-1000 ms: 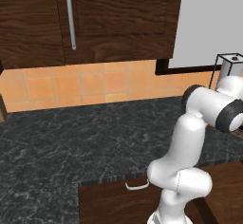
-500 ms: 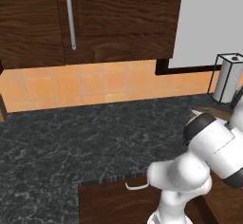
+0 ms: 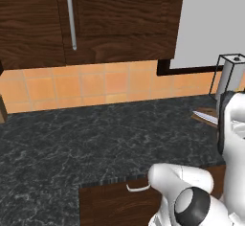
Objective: Pick up the knife from the drawer and place it on the cutting board. Then place the meat from the plate to the cutting board.
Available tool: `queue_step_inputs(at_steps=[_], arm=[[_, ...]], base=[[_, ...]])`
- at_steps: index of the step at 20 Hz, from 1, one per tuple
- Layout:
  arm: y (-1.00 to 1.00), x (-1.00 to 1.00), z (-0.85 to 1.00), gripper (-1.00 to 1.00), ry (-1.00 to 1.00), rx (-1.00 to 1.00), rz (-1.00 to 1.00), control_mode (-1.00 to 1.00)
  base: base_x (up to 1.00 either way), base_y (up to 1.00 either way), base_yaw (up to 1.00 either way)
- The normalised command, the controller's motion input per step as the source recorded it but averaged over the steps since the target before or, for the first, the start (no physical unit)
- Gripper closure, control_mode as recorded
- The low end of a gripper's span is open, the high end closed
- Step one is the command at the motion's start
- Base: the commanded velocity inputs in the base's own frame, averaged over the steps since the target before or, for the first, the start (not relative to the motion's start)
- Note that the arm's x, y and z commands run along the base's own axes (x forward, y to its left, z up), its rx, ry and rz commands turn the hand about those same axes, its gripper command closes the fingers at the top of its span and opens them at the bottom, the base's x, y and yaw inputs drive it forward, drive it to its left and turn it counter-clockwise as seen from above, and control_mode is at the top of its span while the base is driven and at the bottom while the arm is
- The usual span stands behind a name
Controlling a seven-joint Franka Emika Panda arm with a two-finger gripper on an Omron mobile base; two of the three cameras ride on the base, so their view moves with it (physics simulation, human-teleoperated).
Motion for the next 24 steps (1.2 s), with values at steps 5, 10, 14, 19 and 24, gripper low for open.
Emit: queue_step_inputs(at_steps=[5, 10, 14, 19, 24], arm=[[1.00, -0.58, 0.54, -1.00, 0.06, 0.00, 0.04, -1.00], [1.00, -0.02, 0.49, -1.00, 0.02, 0.00, 0.20, -1.00], [0.65, -0.04, 0.36, -1.00, -0.02, 0.04, 0.12, -1.00], [0.45, -0.17, 0.35, -1.00, -0.03, 0.04, -0.06, -1.00], [0.25, -0.06, 0.00, -1.00, 0.00, 0.00, -0.11, -1.00]], base=[[0.00, 0.00, 0.00], [0.00, 0.00, 0.00], [0.00, 0.00, 0.00], [0.00, 0.00, 0.00], [0.00, 0.00, 0.00]])
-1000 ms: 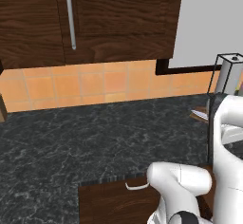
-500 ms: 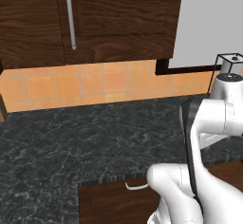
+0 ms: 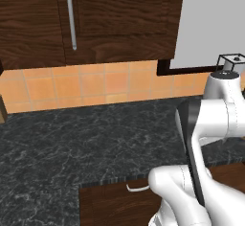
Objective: Pick up the knife from the drawer and place it on the cutting board. Then place the meat from the plate to the cutting board.
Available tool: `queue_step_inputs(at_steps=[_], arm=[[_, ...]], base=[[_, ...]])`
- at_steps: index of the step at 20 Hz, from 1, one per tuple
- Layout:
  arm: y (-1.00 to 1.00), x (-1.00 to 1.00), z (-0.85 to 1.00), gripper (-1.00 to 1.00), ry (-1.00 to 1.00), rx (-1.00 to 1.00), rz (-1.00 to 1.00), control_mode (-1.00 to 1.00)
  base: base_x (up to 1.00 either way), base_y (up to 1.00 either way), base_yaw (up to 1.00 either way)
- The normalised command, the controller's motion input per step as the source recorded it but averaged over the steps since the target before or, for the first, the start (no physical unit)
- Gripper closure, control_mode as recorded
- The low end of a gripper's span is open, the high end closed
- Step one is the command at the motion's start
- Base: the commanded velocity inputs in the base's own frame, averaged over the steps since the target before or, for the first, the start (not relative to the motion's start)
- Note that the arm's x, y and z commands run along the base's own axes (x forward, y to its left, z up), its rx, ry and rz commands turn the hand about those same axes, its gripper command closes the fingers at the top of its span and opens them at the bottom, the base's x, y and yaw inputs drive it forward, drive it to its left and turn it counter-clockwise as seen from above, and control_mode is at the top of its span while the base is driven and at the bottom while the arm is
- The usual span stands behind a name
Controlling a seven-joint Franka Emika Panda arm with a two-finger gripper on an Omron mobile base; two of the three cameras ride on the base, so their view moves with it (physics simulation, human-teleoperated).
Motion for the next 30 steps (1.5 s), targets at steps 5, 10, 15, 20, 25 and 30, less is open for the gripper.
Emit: queue_step_inputs(at_steps=[5, 10, 15, 20, 25, 30], arm=[[0.50, -0.09, 0.03, -1.00, -0.06, 0.00, -0.01, -1.00], [0.18, 0.05, 0.00, -1.00, 0.00, 0.00, 0.00, -1.00], [0.07, 0.00, 0.00, -1.00, 0.00, 0.00, 0.00, -1.00], [0.00, -0.02, 0.00, -1.00, 0.00, 0.00, 0.02, -1.00], [-0.04, -0.53, 0.00, -1.00, -0.02, 0.01, 0.01, -1.00], [-0.32, -0.07, 0.02, -1.00, -0.06, 0.11, -0.05, -1.00]], base=[[0.00, 0.00, 0.00], [0.00, 0.00, 0.00], [0.00, 0.00, 0.00], [0.00, 0.00, 0.00], [0.00, 0.00, 0.00], [0.00, 0.00, 0.00]])
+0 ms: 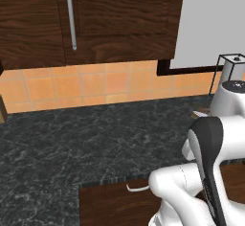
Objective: Pick up the knife from the drawer and place it on the cutting board. Then place the meat from the plate to the cutting board.
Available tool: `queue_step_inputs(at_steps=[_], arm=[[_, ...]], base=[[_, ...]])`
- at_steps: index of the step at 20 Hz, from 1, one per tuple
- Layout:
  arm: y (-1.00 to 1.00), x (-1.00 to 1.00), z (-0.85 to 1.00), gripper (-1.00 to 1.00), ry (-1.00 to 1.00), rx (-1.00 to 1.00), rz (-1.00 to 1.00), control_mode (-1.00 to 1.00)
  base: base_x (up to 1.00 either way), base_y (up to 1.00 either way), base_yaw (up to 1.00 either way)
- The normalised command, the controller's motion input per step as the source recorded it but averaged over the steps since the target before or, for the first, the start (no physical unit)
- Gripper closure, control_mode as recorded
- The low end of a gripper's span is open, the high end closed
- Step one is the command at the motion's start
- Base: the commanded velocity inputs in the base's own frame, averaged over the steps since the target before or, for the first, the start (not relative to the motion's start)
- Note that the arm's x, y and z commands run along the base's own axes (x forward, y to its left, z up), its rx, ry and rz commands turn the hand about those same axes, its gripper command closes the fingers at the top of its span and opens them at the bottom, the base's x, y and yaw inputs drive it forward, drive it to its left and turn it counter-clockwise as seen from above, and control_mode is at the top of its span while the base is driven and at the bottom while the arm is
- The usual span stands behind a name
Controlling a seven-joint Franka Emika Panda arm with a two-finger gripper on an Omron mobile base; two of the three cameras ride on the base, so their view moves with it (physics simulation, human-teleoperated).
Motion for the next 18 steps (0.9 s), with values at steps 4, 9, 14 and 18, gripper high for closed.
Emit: queue_step_inputs(at_steps=[4, 9, 14, 18], arm=[[0.08, 0.00, 0.00, -1.00, 0.00, 0.00, 0.00, -1.00], [0.01, 0.06, -0.02, -1.00, 0.00, 0.00, 0.00, 1.00], [0.00, 0.00, 0.00, -1.00, 0.00, 0.00, 0.00, 1.00], [0.00, 0.00, 0.00, -1.00, 0.00, 0.00, 0.00, 1.00]], base=[[0.00, 0.00, 0.00], [0.00, 0.00, 0.00], [-0.95, -0.01, -0.01], [-0.97, -0.01, -0.03]])
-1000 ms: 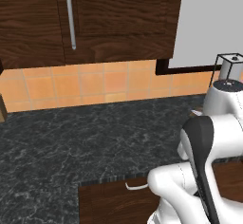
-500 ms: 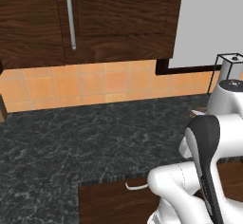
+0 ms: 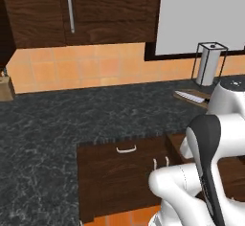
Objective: Pick up the knife from the drawer and place it on the cutting board. Then place the meat from the plate to the cutting board.
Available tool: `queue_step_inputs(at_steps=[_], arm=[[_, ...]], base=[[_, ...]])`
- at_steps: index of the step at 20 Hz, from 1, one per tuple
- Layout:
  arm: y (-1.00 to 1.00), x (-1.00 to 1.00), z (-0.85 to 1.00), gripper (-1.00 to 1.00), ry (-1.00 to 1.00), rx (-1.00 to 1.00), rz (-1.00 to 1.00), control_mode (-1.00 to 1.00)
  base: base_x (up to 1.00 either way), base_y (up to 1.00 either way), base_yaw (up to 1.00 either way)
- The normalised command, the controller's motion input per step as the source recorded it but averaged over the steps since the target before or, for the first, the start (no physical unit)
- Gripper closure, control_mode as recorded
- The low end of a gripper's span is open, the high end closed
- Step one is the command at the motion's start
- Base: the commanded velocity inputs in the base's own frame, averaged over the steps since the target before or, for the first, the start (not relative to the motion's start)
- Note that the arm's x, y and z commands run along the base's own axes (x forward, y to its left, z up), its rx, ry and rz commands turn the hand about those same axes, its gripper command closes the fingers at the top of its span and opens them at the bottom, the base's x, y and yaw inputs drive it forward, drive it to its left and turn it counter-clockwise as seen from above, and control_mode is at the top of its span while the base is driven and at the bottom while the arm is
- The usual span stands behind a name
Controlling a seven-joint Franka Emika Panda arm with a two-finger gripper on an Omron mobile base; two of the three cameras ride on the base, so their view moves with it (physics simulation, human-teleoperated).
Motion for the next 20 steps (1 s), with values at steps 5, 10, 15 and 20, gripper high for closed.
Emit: queue_step_inputs(at_steps=[5, 10, 15, 20], arm=[[0.00, 0.00, 0.00, -1.00, 0.00, 0.00, 0.00, 1.00], [0.00, 0.00, 0.00, -1.00, 0.00, 0.00, 0.00, 1.00], [0.00, 0.00, 0.00, -1.00, 0.00, 0.00, 0.00, 1.00], [0.00, 0.00, 0.00, -1.00, 0.00, 0.00, 0.00, 1.00]], base=[[-0.27, -0.53, -0.13], [0.12, -1.00, -0.01], [0.08, -1.00, -0.01], [-0.14, -1.00, 0.00]])
